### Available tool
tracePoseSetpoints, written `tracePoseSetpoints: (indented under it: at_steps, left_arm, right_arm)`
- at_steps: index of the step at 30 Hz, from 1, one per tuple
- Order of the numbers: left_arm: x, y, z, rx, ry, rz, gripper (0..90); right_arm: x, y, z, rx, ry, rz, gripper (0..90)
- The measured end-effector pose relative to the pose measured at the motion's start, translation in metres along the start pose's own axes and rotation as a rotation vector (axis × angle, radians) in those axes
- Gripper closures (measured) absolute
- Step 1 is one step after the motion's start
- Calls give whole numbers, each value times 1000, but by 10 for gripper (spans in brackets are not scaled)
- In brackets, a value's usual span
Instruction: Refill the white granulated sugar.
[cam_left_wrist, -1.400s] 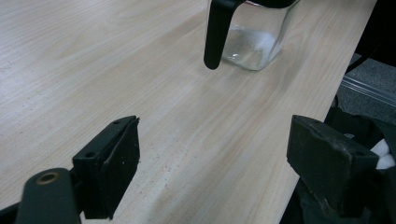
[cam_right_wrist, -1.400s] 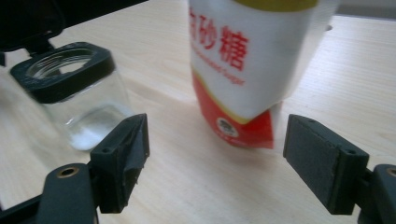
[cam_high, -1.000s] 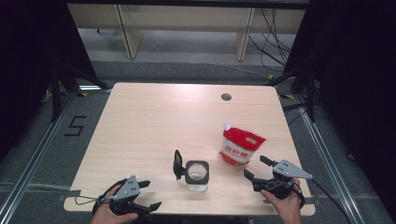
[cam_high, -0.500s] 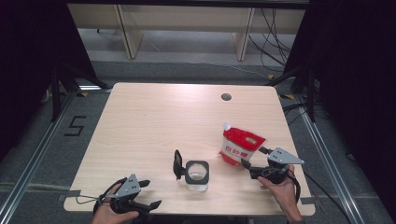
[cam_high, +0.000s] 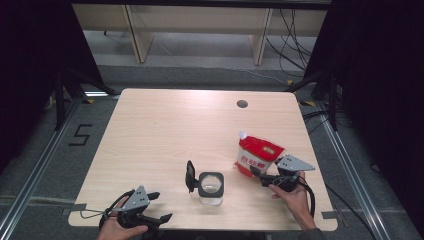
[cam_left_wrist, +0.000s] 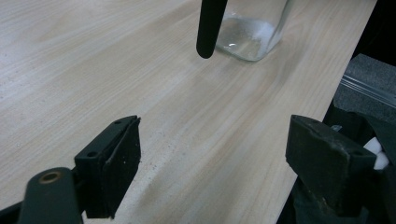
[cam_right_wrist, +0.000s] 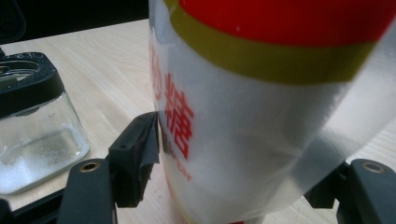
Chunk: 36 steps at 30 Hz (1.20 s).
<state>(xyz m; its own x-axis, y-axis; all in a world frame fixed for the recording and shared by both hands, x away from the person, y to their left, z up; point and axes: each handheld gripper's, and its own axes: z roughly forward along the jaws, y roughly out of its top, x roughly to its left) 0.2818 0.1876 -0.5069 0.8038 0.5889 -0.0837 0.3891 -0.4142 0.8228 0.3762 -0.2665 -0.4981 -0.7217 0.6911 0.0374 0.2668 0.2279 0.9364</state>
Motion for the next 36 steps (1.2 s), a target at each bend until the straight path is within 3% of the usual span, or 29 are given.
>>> tracePoseSetpoints:
  at_steps: [1, 2, 3, 5, 6, 7, 9, 12, 13, 16, 17, 18, 20, 21, 22, 23, 25, 26, 27, 28, 30, 31, 32, 33, 35, 36]
  left_arm:
    - [1, 0, 0, 0, -3, 9, 177]
    - [0, 0, 0, -3, -8, 1, 177]
    - [0, 0, 0, -6, -9, 3, 177]
    - [0, 0, 0, -5, -8, 2, 177]
    - [0, 0, 0, -5, -7, 2, 177]
    - [1, 0, 0, -2, -4, 5, 177]
    - [-1, 0, 0, -5, -6, -32, 177]
    - [1, 0, 0, -12, -2, -6, 177]
    - [2, 0, 0, -9, -2, -4, 177]
    - [1, 0, 1, -13, -8, -13, 177]
    - [1, 0, 1, -8, -8, -10, 177]
    - [1, -1, 1, 2, -4, -10, 177]
    - [-1, -1, 1, 2, -6, -26, 177]
    - [-1, -1, 1, 3, -9, -27, 177]
    - [-1, 0, 1, 0, -7, -22, 177]
    - [1, 0, 1, 6, -5, 11, 177]
    - [1, -1, 3, -11, -13, 9, 177]
    - [-1, -2, 3, -2, -9, -16, 177]
    - [0, -1, 2, 20, -8, -5, 177]
    - [-2, -1, 2, 15, -14, -13, 177]
    - [-1, 0, 2, 5, -22, 9, 177]
    - [-1, 0, 2, 2, -18, 8, 177]
    - [-1, 0, 2, 12, -13, 16, 177]
    - [0, 0, 2, 15, -16, 17, 177]
    - [-1, 0, 2, 10, -21, 10, 177]
    - [-1, 0, 3, -3, -20, 9, 177]
  right_arm:
    - [-2, 0, 1, -12, 3, -13, 327]
    - [0, 0, 0, -10, -9, 19, 330]
    - [-2, 0, 1, -18, -16, -6, 333]
    - [1, 1, 1, -12, -40, 16, 338]
    - [5, 2, 1, -6, -53, 55, 339]
    - [6, 3, 2, -5, -69, 43, 341]
    - [12, 4, 4, 5, -98, 41, 343]
    - [15, 5, 4, 21, -120, 44, 339]
    - [14, 5, 5, 3, -114, 28, 338]
    - [14, 2, 7, 15, -96, 41, 331]
    - [9, 1, 10, -13, -86, -7, 330]
    - [12, 0, 10, 4, -81, 39, 329]
    - [8, -1, 12, -10, -66, 15, 328]
    - [4, -1, 14, -37, -60, -22, 328]
    - [3, -1, 15, -41, -58, -37, 327]
    - [3, -1, 16, -47, -44, -35, 326]
    - [1, -2, 19, -74, -31, -44, 322]
    - [0, -2, 18, -58, -33, -44, 319]
    - [0, -3, 21, -91, -44, -32, 315]
    - [-1, -3, 20, -73, -28, -30, 312]
    - [2, -4, 23, -72, -10, 23, 303]
    - [0, -4, 24, -74, -16, 4, 299]
    - [0, -5, 27, -92, -16, 23, 296]
    - [0, -5, 27, -76, 1, 28, 293]
    - [-3, -4, 30, -92, -10, -23, 289]
    - [-2, -5, 30, -88, -10, -5, 286]
